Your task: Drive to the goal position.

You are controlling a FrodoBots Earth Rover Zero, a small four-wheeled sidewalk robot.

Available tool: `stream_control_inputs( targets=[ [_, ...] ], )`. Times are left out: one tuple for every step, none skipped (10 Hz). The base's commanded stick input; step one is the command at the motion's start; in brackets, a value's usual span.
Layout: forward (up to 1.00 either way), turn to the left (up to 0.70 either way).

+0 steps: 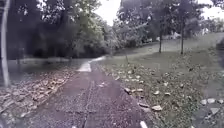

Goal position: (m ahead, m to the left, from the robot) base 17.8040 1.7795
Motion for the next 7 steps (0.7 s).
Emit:
stream_control_inputs(
  targets=[
    [0.70, 0.26],
    [0.70, 0.35],
    [0.70, 0.35],
    [0.70, 0.33],
    [0.70, 0.12],
    [0.70, 0.00],
    [0.70, 0.00]
  ],
)
